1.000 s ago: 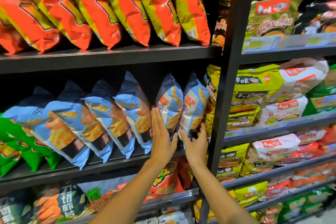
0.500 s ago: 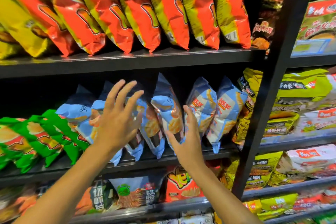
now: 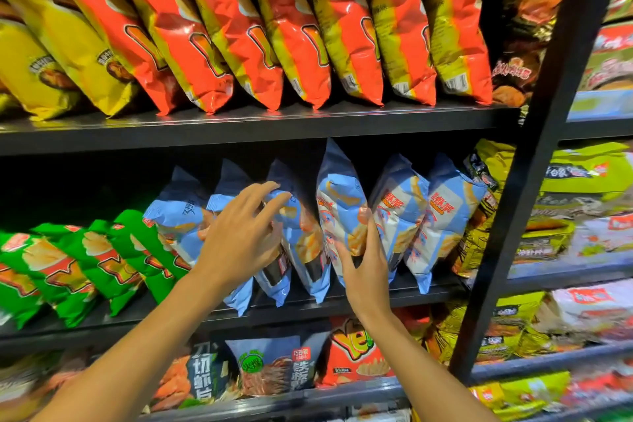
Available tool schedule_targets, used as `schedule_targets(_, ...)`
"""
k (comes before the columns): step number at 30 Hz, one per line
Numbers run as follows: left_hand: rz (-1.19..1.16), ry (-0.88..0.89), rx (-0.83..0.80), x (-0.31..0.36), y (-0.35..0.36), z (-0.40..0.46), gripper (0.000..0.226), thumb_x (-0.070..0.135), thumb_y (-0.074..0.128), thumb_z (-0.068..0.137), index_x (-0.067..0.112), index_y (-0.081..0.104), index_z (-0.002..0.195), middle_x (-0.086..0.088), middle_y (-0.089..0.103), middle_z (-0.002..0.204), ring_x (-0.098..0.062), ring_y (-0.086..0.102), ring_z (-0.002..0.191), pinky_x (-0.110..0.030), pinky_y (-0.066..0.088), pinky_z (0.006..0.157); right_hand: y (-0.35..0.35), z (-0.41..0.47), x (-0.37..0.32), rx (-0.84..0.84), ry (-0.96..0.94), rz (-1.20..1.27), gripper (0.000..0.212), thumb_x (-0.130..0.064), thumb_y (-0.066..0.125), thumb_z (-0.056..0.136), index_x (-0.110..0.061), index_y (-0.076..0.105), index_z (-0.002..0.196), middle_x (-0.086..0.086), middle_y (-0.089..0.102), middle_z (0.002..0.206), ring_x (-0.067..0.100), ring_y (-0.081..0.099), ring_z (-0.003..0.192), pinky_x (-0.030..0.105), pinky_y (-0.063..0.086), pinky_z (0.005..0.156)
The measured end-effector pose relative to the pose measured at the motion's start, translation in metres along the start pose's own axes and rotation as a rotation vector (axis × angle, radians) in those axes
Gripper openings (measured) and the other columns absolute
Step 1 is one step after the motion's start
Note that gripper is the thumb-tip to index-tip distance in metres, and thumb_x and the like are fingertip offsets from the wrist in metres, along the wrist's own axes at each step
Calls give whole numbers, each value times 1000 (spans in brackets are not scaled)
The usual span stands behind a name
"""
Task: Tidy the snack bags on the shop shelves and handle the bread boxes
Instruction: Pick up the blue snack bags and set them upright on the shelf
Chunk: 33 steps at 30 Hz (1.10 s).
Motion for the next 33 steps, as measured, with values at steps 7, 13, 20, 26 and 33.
schedule_targets(7, -152, 42, 99, 33, -20, -17, 42, 18, 63, 99, 9, 61, 140, -11, 46, 155, -30, 39, 148, -40, 37, 118, -31, -26, -26, 7, -41, 25, 76, -42, 62, 101, -57, 12, 156, -20, 29, 166, 0, 26, 153, 34, 32, 124)
schedule_targets(13, -779, -376, 128, 98, -9, -56, 47, 38, 62, 102, 32, 50, 147, 21, 50, 148, -6, 48, 139, -30, 43, 111, -53, -59, -42, 54, -82, 88, 77, -44, 69, 92, -48, 29, 157, -26, 36, 160, -6, 28, 150, 26, 32, 121)
schedule_targets(20, -1187, -782, 174, 130, 31, -81, 89, 75, 72, 76, 59, 26, 150, 32, 40, 155, -4, 44, 144, -45, 40, 118, -52, -93, -43, -16, -295, -24, 89, -12, 78, 91, -42, 29, 159, -20, 28, 165, 16, 28, 155, 52, 35, 122)
schedule_targets(26, -1308, -907, 371, 101, 27, -94, 71, 51, 70, 91, 27, 44, 152, 7, 58, 148, -14, 53, 139, -52, 39, 117, -45, -122, -67, -138, -542, -132, 70, -34, 69, 98, -21, 37, 158, -3, 32, 167, 25, 27, 156, 40, 26, 126)
schedule_targets(33, -1355, -846, 108, 76, 29, -122, 61, 34, 69, 99, 26, 44, 153, 7, 58, 149, -15, 55, 137, -39, 50, 109, -74, -78, -81, 7, -20, 389, 61, -33, 66, 95, -39, 40, 149, -21, 46, 154, -4, 41, 143, 15, 38, 111)
Point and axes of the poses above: each hand's wrist, its own z-axis towards the middle knuckle, its own y-axis out of the palm, x = y × z, the point moved 8 cm from there along z, towards the middle knuckle
